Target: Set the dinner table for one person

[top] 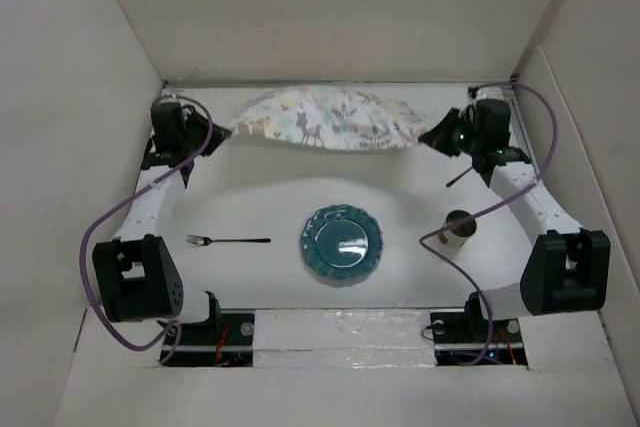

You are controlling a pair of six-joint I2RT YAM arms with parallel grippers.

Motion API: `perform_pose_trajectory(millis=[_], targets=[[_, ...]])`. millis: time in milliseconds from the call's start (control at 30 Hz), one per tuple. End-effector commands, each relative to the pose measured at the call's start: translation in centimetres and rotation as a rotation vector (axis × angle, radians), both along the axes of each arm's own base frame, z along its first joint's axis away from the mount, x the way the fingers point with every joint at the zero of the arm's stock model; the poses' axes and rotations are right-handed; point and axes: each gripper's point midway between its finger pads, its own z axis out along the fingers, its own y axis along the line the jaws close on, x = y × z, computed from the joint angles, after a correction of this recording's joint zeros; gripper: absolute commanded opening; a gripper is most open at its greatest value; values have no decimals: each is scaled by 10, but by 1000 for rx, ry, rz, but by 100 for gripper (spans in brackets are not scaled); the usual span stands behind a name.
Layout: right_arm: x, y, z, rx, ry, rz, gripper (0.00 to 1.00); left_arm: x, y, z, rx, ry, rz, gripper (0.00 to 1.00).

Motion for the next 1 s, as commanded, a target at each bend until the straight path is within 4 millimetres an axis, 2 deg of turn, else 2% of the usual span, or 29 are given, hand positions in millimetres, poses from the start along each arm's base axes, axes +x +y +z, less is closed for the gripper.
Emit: perform_pose_trajectory(millis=[0, 33, 67, 133, 167, 200, 233, 333, 633, 733, 800, 933, 967], targets=[[-18, -8, -48, -34, 56, -32, 0, -17, 2, -60, 2, 37, -16, 0], [-20, -10, -58, -42, 76, -39, 0, -24, 5, -74, -6, 63, -6, 0], [-26, -10, -72, -45, 127, -42, 0, -36, 8, -99, -11, 113, 8, 0], [-29, -15, -101, -63, 245, -44, 0, -44, 10, -117, 0, 160, 18, 0], [-36, -15, -116, -72, 315, -40, 0, -47, 12, -132, 16, 198, 20, 0], [-42, -15, -138, -83, 392, -29, 0, -53, 11, -147, 17, 257, 12, 0], [-42, -16, -139, -84, 392, -31, 0, -53, 11, -147, 17, 258, 12, 0], [-55, -19, -147, -105, 412, -31, 0, -65, 11, -166, 17, 328, 8, 0], [-86, -25, -156, -133, 447, -45, 4, -101, 16, -183, 82, 424, 7, 0], [-91, -29, -158, -146, 460, -70, 5, -104, 16, -184, 84, 427, 5, 0], [-93, -30, -158, -150, 469, -75, 11, -107, 16, -185, 86, 443, 6, 0], [-103, -34, -156, -161, 493, -89, 14, -105, 24, -179, 118, 453, 38, 2], [-105, -35, -155, -166, 492, -96, 18, -105, 26, -175, 129, 445, 41, 3]])
